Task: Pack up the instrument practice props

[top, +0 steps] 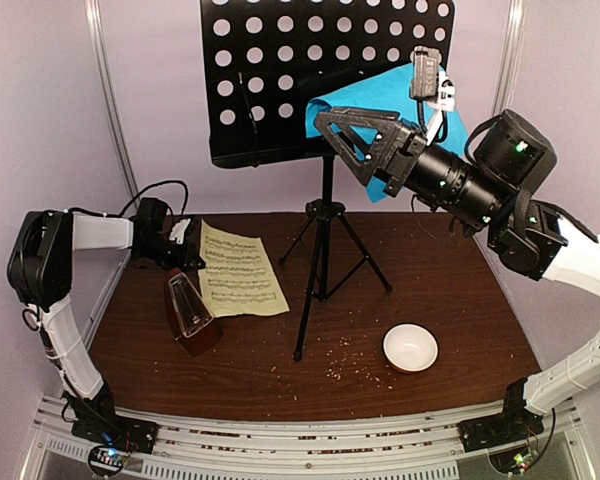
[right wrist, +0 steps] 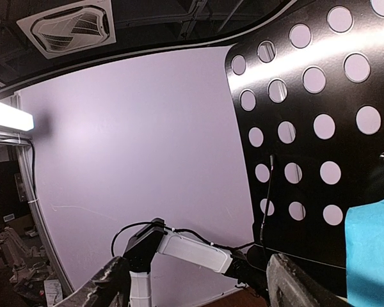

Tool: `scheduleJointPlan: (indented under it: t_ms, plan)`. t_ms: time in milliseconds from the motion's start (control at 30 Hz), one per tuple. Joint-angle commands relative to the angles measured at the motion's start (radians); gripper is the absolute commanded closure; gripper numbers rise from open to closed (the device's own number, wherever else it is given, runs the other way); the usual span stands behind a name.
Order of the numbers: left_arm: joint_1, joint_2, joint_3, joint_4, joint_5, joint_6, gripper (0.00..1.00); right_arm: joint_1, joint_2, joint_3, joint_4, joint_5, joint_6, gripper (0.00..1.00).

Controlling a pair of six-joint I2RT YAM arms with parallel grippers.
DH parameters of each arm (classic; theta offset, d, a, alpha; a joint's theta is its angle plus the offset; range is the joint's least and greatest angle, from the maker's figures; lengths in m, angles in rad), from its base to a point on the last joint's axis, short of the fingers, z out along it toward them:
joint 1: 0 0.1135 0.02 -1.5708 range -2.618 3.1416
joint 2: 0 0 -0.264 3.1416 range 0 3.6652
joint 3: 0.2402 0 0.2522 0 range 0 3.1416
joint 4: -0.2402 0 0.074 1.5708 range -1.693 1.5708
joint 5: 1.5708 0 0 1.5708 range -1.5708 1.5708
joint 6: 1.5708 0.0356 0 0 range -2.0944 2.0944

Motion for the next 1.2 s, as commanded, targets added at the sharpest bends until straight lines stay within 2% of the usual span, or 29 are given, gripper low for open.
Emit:
scheduleJointPlan:
  t_ms: [0, 133, 300, 367, 500, 667, 767, 867, 967, 1167]
  plan:
    - [0.014, -0.015, 0.019, 0.012, -0.149, 0.058, 0.76, 0.004, -0.027, -0.01, 0.009, 0.001, -0.006, 0.24]
    - [0.014, -0.084, 0.003, 0.041, -0.265, 0.068, 0.5, 0.003, -0.047, -0.021, -0.028, 0.022, -0.035, 0.23]
    - [0.014, -0.37, -0.129, 0.222, -0.465, 0.066, 0.22, 0.004, -0.104, -0.043, -0.095, 0.053, -0.079, 0.18]
    - [0.015, -0.475, -0.149, 0.234, -0.472, 0.074, 0.18, 0.003, -0.131, -0.055, -0.132, 0.061, -0.094, 0.15]
    - [-0.029, -0.614, -0.172, 0.231, -0.401, 0.039, 0.19, 0.003, -0.171, -0.099, -0.196, 0.094, -0.111, 0.12]
    - [-0.288, -0.74, -0.23, 0.271, -0.437, -0.074, 0.25, 0.003, -0.214, -0.184, -0.289, 0.174, -0.087, 0.11]
    - [-0.418, -0.813, -0.339, 0.381, -0.505, -0.192, 0.31, 0.002, -0.238, -0.249, -0.337, 0.224, -0.055, 0.11]
    - [-0.582, -0.886, -0.443, 0.522, -0.633, -0.231, 0.33, 0.002, -0.269, -0.321, -0.359, 0.283, -0.014, 0.11]
    - [-0.686, -0.87, -0.473, 0.58, -0.696, -0.262, 0.34, -0.003, -0.291, -0.408, -0.354, 0.368, 0.019, 0.11]
    - [-0.797, -0.723, -0.487, 0.749, -0.608, -0.312, 0.34, -0.117, -0.283, -0.553, -0.338, 0.393, 0.118, 0.19]
